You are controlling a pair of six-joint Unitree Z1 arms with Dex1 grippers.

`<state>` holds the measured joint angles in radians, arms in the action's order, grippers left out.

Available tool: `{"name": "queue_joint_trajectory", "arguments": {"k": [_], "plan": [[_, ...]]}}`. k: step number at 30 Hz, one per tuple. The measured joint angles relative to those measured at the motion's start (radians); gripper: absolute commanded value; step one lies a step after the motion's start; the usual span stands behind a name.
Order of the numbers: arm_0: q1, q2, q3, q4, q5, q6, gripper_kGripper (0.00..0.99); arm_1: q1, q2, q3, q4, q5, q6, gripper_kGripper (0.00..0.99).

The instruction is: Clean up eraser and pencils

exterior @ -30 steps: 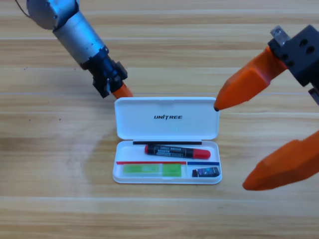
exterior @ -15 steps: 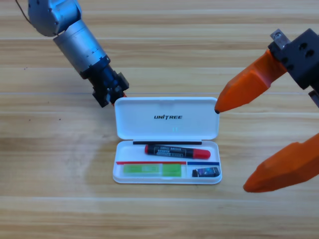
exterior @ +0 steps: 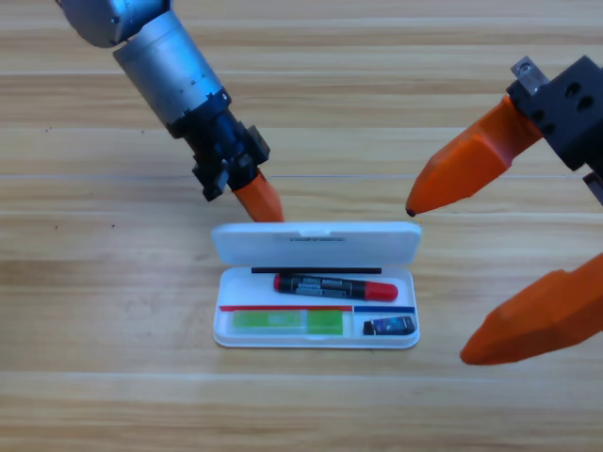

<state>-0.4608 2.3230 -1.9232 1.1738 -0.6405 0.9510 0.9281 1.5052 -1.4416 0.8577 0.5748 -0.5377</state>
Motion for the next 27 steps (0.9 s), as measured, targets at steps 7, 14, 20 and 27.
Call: {"name": "queue_joint_trajectory", "arguments": {"k": [7,14,20,27], "plan": [[-0.021,0.000,0.060,-0.015,0.000,0.000,0.000,0.000,0.000,0.000,0.000,0.002,0.005,0.989],[-0.035,-0.005,0.110,-0.059,0.001,0.000,0.000,0.000,0.000,0.000,0.000,0.003,0.005,0.989],[-0.041,-0.019,0.177,-0.131,0.018,-0.006,0.000,0.000,0.000,0.000,0.000,0.012,0.005,0.989],[-0.056,-0.044,0.225,-0.201,0.071,-0.027,0.000,0.000,0.000,0.001,0.000,0.032,0.005,0.989]]}}
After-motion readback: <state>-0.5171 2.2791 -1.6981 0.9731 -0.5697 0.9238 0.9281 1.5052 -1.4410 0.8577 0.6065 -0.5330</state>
